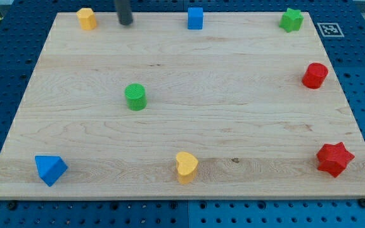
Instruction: Push the yellow heart close to the yellow hexagon
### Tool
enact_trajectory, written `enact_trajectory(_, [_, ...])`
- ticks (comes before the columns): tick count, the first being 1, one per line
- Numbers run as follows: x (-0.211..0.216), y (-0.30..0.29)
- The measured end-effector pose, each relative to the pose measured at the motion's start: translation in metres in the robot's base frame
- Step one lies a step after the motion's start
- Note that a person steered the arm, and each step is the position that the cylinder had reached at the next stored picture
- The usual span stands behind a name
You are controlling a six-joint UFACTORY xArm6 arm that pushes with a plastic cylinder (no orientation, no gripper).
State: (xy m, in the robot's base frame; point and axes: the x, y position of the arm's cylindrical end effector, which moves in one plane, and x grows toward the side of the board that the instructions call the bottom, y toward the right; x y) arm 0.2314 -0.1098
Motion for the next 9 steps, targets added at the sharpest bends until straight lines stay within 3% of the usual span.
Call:
enact_trajectory(1, [0.047,0.048])
enact_trajectory(3, [0.203,0.112])
enact_trajectory(5, [0.256,0.122])
enact_trajectory(6, [0.332,0.140])
enact_trajectory(9, [0.386,0.133])
